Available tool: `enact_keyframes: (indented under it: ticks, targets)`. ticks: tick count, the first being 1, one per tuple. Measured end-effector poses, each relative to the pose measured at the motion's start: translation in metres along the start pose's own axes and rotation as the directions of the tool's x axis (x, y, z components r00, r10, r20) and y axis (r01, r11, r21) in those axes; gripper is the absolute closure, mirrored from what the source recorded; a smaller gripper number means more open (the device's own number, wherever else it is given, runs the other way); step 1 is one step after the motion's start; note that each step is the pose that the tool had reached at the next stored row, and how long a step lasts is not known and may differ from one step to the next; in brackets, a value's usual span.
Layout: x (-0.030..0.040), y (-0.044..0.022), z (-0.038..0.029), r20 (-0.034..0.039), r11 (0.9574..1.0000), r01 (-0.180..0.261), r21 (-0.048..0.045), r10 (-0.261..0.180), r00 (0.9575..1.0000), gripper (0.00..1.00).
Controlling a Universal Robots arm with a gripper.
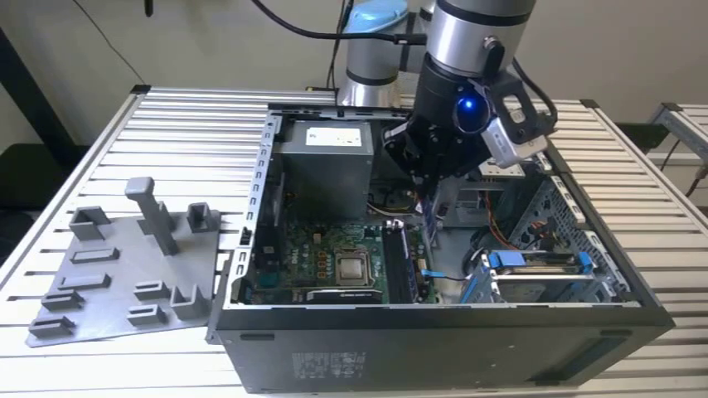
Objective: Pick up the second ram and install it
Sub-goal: 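Insert the second ram into the second slot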
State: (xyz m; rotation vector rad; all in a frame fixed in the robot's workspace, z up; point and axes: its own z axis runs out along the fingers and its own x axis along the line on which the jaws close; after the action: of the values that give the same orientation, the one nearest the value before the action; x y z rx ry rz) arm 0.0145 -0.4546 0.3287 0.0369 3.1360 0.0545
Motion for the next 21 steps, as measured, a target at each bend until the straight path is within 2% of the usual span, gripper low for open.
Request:
enact_keyframes:
  ticks: [4, 9, 14, 17, 21]
  targets:
    - [0.0000, -0.0002, 0.0027, 0.0000, 1.0000, 0.000, 0.0001, 0.000, 1.0000, 0.86]
    - [0.0007, -0.0005, 0.0109, 0.0001, 1.0000, 0.001, 0.0001, -0.001, 1.0000, 0.86]
    - [0.0015, -0.0011, 0.0174, 0.0052, 1.0000, 0.001, 0.0000, -0.001, 1.0000, 0.86]
    - [0.0020, -0.0046, 0.0189, 0.0056, 1.0000, 0.001, -0.0001, -0.001, 1.0000, 0.86]
    - [0.0060, -0.0073, 0.0210, 0.0058, 1.0000, 0.001, 0.0000, -0.001, 1.0000, 0.86]
